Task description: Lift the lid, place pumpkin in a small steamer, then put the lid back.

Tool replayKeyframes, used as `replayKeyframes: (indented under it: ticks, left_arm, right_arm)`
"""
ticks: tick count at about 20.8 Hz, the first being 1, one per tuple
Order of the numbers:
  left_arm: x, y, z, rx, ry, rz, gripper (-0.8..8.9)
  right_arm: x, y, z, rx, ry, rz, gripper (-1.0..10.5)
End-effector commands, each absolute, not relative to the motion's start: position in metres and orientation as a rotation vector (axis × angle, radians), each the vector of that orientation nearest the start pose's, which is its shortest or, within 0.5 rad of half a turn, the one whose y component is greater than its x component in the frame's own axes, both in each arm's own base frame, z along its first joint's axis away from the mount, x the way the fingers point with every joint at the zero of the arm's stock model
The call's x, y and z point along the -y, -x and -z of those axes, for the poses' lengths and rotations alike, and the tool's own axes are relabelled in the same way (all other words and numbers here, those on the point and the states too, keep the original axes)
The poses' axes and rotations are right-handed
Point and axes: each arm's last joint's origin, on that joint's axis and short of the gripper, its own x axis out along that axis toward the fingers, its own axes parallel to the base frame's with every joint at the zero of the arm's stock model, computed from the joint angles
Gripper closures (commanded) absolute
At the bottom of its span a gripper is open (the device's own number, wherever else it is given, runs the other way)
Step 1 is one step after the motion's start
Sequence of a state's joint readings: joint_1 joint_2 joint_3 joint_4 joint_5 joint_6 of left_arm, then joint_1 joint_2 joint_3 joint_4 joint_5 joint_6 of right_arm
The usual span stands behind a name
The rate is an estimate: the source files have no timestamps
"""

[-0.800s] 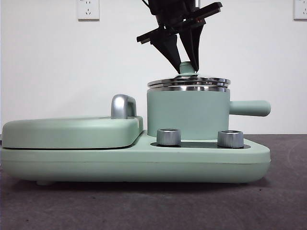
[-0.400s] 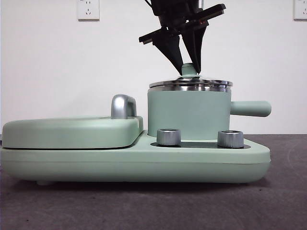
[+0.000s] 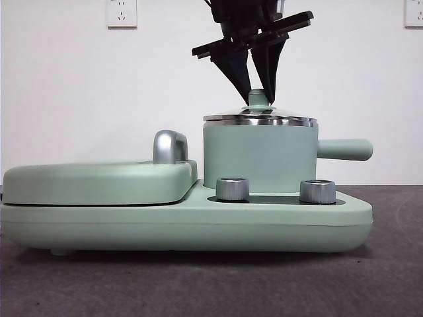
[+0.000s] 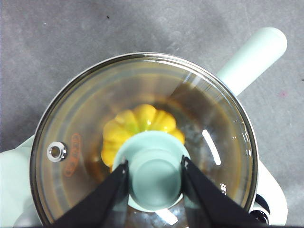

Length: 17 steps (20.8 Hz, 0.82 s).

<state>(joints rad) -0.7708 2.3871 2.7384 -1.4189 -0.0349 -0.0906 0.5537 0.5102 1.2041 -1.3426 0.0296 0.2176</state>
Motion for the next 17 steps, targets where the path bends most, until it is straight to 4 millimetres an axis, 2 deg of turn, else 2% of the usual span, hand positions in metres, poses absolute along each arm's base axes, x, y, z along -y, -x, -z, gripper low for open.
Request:
replayKeyframes:
  ticks: [1,8,9,10,13,14,17]
  left_arm:
    - [0.334,-0.336,-0.323,-1.106,-0.362,0.655,7.99]
    - [0.334,-0.335,-0.323,-1.116,-0.347,0.691,7.81]
    - [0.334,-0.336,-0.323,-1.117,-0.346,0.691,7.42]
    - [0.334,-0.336,-0.323,-1.117,-0.344,0.690,6.50]
    - [0.333,-0.336,-0.324,-1.122,-0.329,0.680,2.59]
    - [0.331,-0.336,-0.327,-1.121,-0.312,0.670,1.89]
    - [0.315,-0.329,-0.356,-1.074,-0.253,0.676,1.79]
  right_arm:
    - [-0.005,-0.010,-0.373,-0.749,-0.003,-0.422,4.0]
    - [-0.005,-0.010,-0.373,-0.751,-0.008,-0.425,4.0]
    - [-0.005,-0.010,-0.373,-0.751,-0.011,-0.424,4.0]
    - [-0.005,-0.010,-0.373,-0.751,-0.011,-0.424,4.0]
    - [-0.005,-0.010,-0.373,-0.751,-0.011,-0.424,4.0]
    - [-0.005,-0.010,-0.373,-0.751,-0.011,-0.424,4.0]
    - [-0.005,-0.010,-0.373,-0.752,-0.012,-0.426,4.0]
